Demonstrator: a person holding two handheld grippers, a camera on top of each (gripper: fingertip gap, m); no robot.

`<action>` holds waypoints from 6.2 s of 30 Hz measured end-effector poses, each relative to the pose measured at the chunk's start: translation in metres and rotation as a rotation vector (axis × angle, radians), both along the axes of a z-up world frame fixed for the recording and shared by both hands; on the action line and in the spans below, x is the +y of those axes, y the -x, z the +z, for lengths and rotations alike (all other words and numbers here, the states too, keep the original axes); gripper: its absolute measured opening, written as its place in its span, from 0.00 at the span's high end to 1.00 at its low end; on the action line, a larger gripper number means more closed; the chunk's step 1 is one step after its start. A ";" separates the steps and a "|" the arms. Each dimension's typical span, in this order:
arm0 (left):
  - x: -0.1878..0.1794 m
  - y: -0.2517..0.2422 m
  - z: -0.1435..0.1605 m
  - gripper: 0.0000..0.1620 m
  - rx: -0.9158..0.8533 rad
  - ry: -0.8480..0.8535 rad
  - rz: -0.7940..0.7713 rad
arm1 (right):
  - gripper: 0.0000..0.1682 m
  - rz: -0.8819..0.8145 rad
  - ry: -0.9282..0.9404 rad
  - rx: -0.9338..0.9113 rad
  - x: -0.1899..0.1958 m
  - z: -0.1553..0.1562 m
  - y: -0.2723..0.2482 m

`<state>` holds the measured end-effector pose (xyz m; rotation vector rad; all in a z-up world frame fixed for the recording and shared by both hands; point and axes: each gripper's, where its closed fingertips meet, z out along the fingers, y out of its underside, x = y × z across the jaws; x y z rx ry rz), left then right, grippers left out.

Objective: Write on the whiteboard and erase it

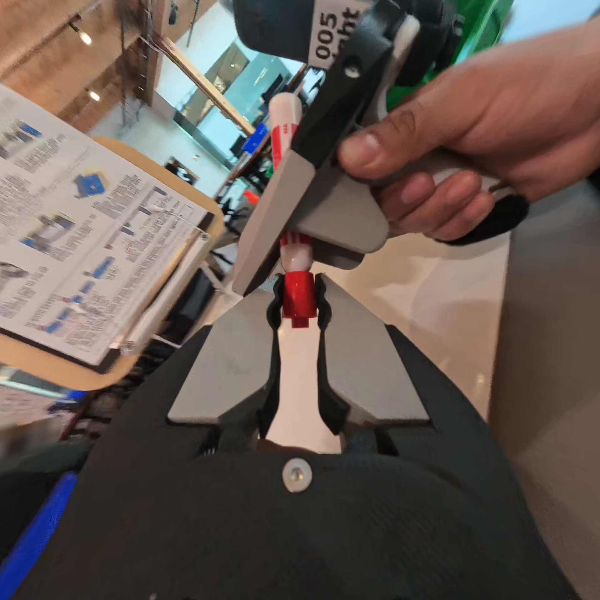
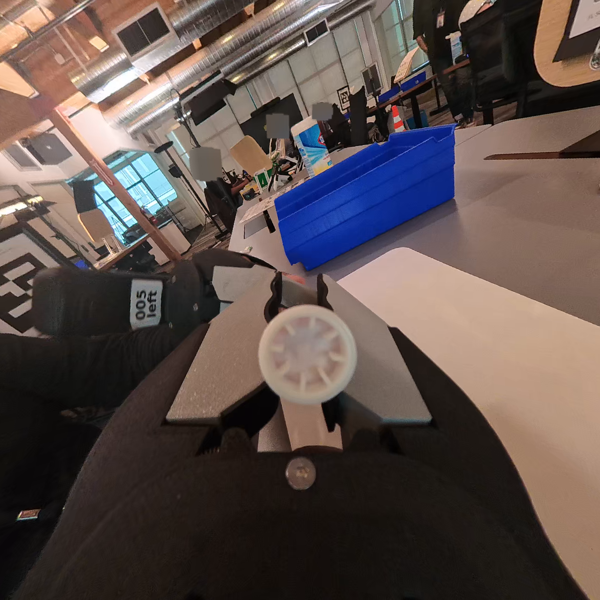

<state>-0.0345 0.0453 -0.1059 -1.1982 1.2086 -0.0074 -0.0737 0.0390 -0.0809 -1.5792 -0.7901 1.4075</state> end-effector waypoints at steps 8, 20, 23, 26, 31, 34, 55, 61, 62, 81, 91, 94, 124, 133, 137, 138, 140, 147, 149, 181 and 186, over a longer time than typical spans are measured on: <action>-0.070 0.004 0.024 0.90 -0.460 1.140 -0.665 | 0.89 0.184 -0.216 0.063 -0.050 0.027 0.014; -0.010 0.003 -0.004 0.90 -0.138 0.285 -0.159 | 0.89 0.022 -0.074 -0.026 -0.009 0.002 0.007; 0.003 0.004 -0.005 0.89 0.079 -0.125 0.016 | 0.89 -0.011 -0.032 -0.039 0.000 -0.004 0.003; 0.001 0.002 -0.001 0.90 0.028 -0.071 0.000 | 0.89 -0.008 -0.013 -0.007 0.000 0.000 0.001; -0.036 -0.002 0.007 0.90 -0.304 0.642 -0.373 | 0.88 0.094 -0.123 0.044 -0.024 0.017 0.006; -0.057 0.003 0.013 0.90 -0.376 0.914 -0.558 | 0.89 0.162 -0.171 0.045 -0.041 0.021 0.012; 0.017 0.020 -0.040 0.90 0.061 0.223 0.013 | 0.89 -0.060 -0.126 -0.009 0.002 0.012 -0.008; 0.042 0.038 -0.049 0.90 0.121 0.175 0.185 | 0.88 -0.189 -0.134 -0.009 0.021 0.013 -0.025; 0.044 0.040 -0.050 0.90 0.133 0.160 0.206 | 0.88 -0.207 -0.141 -0.016 0.023 0.013 -0.026; 0.072 0.077 -0.040 0.90 0.002 0.189 0.430 | 0.88 -0.280 -0.158 -0.122 0.034 -0.004 -0.027; 0.073 0.085 -0.026 0.90 -0.158 0.252 0.418 | 0.88 -0.231 -0.209 -0.241 0.027 -0.021 -0.014; 0.071 0.084 -0.017 0.90 -0.254 0.298 0.367 | 0.88 -0.243 -0.246 -0.280 0.027 -0.024 -0.012; -0.023 -0.004 0.036 0.90 -0.409 0.381 -0.215 | 0.88 -0.299 -0.547 -0.661 0.021 -0.060 0.017; -0.005 0.011 0.030 0.90 -0.352 0.311 -0.090 | 0.89 -0.279 -0.526 -0.630 0.018 -0.057 0.014; -0.002 0.019 0.034 0.90 -0.417 0.364 -0.102 | 0.89 -0.284 -0.514 -0.617 0.019 -0.055 0.010; 0.000 0.019 0.032 0.90 -0.409 0.373 -0.092 | 0.89 -0.285 -0.514 -0.614 0.019 -0.054 0.010; 0.002 0.018 0.026 0.90 -0.374 0.358 -0.073 | 0.89 -0.288 -0.520 -0.615 0.019 -0.054 0.011; -0.004 0.008 0.019 0.90 -0.311 0.313 -0.085 | 0.88 -0.270 -0.530 -0.623 0.015 -0.057 0.015; -0.003 0.010 0.021 0.90 -0.321 0.315 -0.082 | 0.89 -0.274 -0.529 -0.616 0.016 -0.055 0.015; 0.049 0.061 0.001 0.90 -0.367 0.343 0.219 | 0.88 -0.298 -0.214 -0.307 0.034 -0.033 -0.021; 0.047 0.065 0.000 0.90 -0.369 0.363 0.210 | 0.88 -0.324 -0.176 -0.302 0.040 -0.035 -0.027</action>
